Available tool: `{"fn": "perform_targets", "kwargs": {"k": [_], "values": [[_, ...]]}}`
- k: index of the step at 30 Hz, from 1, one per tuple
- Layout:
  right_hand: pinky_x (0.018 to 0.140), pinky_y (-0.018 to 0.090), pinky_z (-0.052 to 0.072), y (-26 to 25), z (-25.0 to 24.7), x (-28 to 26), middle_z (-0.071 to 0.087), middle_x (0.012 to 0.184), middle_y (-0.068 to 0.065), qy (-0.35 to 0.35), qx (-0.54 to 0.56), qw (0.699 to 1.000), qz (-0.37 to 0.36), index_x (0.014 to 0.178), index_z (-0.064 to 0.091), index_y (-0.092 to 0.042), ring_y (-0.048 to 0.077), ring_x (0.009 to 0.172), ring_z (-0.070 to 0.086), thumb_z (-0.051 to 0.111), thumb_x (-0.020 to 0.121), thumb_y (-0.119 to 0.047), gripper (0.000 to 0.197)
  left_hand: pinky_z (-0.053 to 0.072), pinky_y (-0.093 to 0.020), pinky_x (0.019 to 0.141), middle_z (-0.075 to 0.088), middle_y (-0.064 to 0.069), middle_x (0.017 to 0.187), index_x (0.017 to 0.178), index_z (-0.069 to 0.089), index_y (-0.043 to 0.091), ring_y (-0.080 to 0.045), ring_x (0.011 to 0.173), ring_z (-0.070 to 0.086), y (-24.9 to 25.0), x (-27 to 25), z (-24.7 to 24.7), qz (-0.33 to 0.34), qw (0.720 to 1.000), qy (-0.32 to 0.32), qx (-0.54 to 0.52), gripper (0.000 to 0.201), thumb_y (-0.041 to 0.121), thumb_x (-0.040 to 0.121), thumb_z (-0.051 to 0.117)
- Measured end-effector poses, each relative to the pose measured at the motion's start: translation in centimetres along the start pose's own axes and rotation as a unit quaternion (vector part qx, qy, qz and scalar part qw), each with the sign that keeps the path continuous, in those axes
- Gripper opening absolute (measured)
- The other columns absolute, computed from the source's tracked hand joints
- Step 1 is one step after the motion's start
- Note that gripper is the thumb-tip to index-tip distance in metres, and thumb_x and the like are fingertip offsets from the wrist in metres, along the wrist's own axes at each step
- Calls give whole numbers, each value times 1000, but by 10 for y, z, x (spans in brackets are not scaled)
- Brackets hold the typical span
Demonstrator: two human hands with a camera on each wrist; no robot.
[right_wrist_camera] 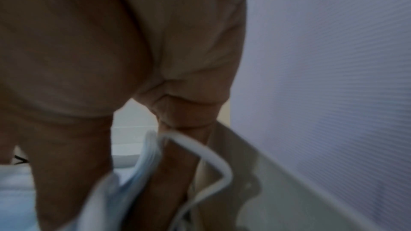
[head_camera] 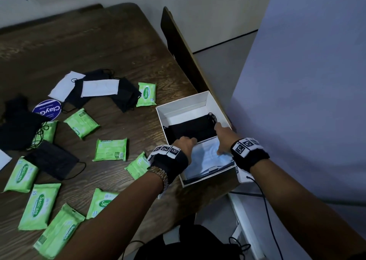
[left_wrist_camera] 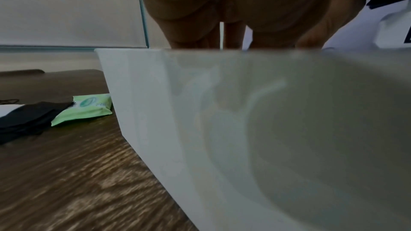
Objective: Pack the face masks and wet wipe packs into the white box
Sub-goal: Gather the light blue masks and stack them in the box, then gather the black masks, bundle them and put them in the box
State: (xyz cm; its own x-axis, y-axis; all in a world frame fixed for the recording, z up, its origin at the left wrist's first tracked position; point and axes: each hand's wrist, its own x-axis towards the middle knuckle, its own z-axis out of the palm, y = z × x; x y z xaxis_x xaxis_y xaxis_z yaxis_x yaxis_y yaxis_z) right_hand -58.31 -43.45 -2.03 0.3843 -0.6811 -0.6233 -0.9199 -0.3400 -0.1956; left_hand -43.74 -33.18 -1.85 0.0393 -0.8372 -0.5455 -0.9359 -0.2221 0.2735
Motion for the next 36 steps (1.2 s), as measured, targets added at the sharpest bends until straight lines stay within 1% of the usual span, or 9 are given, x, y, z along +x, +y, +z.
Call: {"fn": "perform_targets", "kwargs": {"k": [5,9,11,16,23,26,29,33,36], "values": [[92,39,53,-5,0,-2,56,131,19,10,-38,999,-22,148,25,-9,35,118,59,90,67,-8,104,46,-36,85,48,-6,124,132,49,20,-28,111,53,1,-3,10,16,998,25,50,54,23,81,68],[73,32,49,-7,-3,-9,58,114,13,38,-87,995,-41,108,48,-11,28,96,61,89,69,-16,57,40,-36,90,41,-6,125,128,48,17,-26,114,41,8,-7,17,48,989,86,110,55,24,78,71],[69,32,47,-7,-2,-13,58,108,12,54,-106,992,-42,93,47,-12,28,90,60,85,72,-16,43,44,-38,87,42,-7,122,124,52,16,-27,113,44,10,-8,19,53,992,36,106,49,24,79,72],[79,38,54,-16,-9,-24,55,110,9,103,-165,978,-70,99,54,-14,29,94,59,80,77,-12,34,47,-42,82,46,-10,121,119,52,12,-33,110,53,13,1,29,35,994,-26,103,47,26,79,71],[78,34,58,-41,-9,-3,72,84,-3,-133,-285,944,-99,66,63,-26,21,78,69,91,58,-20,30,44,-52,96,39,-6,141,135,45,24,-37,121,48,18,24,40,5,995,-41,93,46,33,92,53],[77,39,60,-36,7,21,71,81,-10,-150,-307,934,-102,81,70,-28,21,76,70,90,53,-27,35,42,-51,101,32,-1,152,144,32,34,-32,128,47,16,43,52,31,995,-62,65,52,43,94,43],[84,32,53,-42,12,7,69,113,2,-123,-306,940,-89,118,67,-21,27,106,67,73,84,-30,36,47,-44,97,44,6,144,139,34,45,-24,122,53,7,37,43,33,996,-82,31,67,53,76,56],[83,39,54,-50,1,6,72,108,3,-127,-296,944,-75,107,69,-31,32,92,69,89,53,-50,61,43,-31,98,56,-3,132,134,50,19,-23,118,54,10,2,9,53,994,-90,-13,56,45,86,61],[83,32,54,-89,-40,-22,71,111,0,-139,-250,954,-94,107,75,-24,23,99,67,82,75,-34,34,51,-32,88,66,-8,115,121,61,12,-25,103,62,-5,-27,-14,73,992,3,-105,44,37,86,67]]}}
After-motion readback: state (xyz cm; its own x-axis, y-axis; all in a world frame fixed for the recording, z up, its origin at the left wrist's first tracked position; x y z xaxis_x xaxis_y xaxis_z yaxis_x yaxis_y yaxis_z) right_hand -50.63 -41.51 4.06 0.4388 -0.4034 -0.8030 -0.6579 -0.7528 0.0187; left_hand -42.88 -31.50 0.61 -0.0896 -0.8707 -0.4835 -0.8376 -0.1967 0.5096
